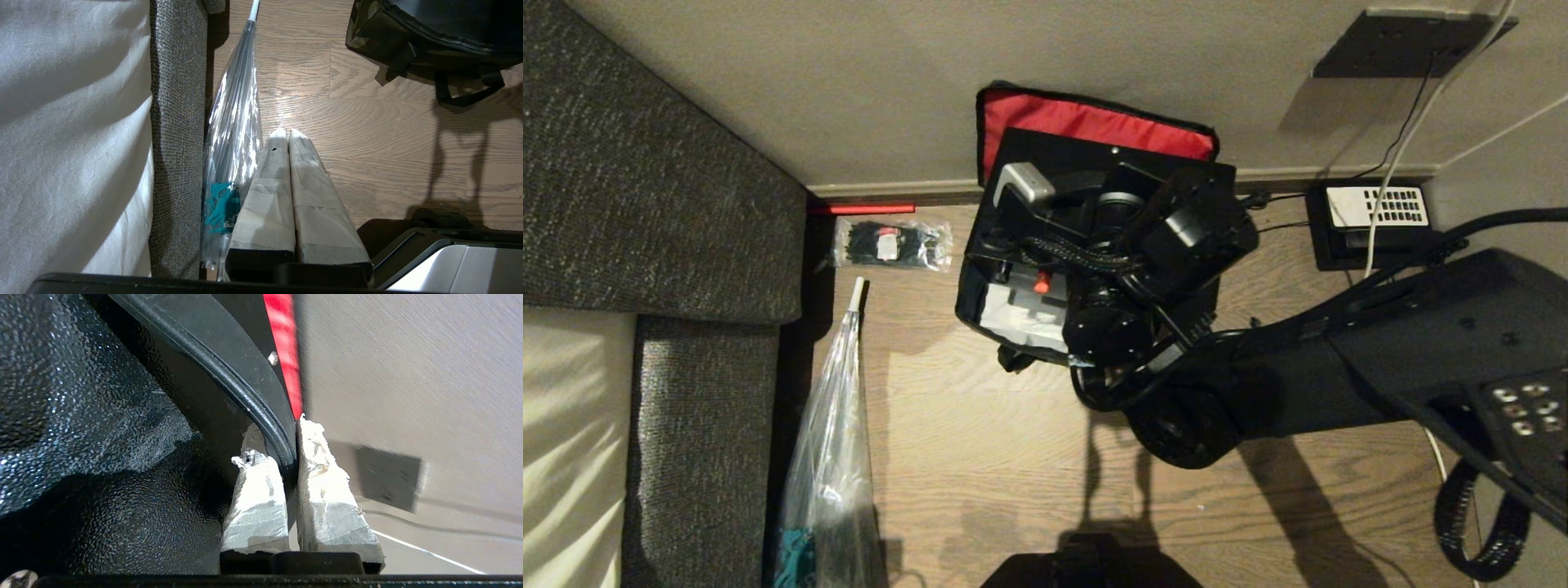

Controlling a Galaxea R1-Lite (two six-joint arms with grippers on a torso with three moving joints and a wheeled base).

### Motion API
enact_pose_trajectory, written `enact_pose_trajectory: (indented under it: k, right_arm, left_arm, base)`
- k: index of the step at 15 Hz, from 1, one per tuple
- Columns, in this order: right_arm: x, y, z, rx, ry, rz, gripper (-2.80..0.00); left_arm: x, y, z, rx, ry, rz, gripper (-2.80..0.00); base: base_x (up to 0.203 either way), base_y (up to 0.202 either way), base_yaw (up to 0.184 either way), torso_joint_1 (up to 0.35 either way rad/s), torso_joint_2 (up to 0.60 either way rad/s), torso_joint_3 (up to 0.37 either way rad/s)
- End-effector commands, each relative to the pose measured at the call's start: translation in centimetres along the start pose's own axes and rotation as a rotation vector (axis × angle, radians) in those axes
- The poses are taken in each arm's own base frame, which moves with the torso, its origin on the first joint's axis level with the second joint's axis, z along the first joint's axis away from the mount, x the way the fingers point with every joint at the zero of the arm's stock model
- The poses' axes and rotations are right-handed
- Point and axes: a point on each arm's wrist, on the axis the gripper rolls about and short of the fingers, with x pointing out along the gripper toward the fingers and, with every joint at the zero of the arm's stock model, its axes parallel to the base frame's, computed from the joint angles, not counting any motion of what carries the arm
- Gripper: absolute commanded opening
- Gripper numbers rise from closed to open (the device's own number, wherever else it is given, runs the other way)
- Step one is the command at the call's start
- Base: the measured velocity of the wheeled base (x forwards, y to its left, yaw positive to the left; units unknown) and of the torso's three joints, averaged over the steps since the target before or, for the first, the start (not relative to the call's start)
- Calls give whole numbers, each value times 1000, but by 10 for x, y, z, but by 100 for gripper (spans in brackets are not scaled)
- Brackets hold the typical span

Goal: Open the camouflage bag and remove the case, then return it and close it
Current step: Lift the black box

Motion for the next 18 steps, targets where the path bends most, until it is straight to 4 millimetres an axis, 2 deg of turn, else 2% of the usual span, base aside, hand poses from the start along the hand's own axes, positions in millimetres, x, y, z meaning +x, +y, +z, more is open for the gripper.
enact_pose_trajectory:
  k: [1, 2, 4, 8, 10, 12, 14, 16, 18]
  right_arm:
    - [-3, -53, -22, 24, 20, -29, -280]
    - [-5, -62, -31, 15, 24, -26, -280]
    - [-14, -76, -60, -35, 41, -8, -280]
    - [-22, -103, -130, -98, 137, -21, -280]
    - [-18, -111, -168, -110, 233, -54, -280]
    - [-17, -106, -202, -133, 327, -63, -280]
    - [-18, -97, -228, -118, 401, -64, -280]
    - [-16, -78, -246, -106, 457, -39, -280]
    - [-9, -58, -253, -102, 486, -11, -280]
  left_arm:
    - [0, 0, -1, 0, 1, 0, -280]
    - [0, 0, -1, 0, 1, 1, -280]
    - [0, 0, -1, 0, 1, 2, -280]
    - [0, 0, -1, 0, 1, 2, -280]
    - [0, 0, -1, 0, 1, 2, -280]
    - [0, 0, -1, 0, 1, 0, -280]
    - [0, 0, -1, 0, 1, 0, -280]
    - [0, 0, -1, 0, 1, 0, -280]
    - [0, 0, -1, 0, 1, 2, -280]
  base:
    - [0, 0, 0, 0, 0, 0]
    - [0, 0, 0, 0, 0, 0]
    - [0, 0, 0, 0, 0, 0]
    - [0, 0, 0, 0, 0, 0]
    - [0, 0, 0, 0, 0, 0]
    - [0, 0, 0, 0, 0, 0]
    - [0, 0, 0, 0, 0, 0]
    - [0, 0, 0, 0, 0, 0]
    - [0, 0, 0, 0, 0, 0]
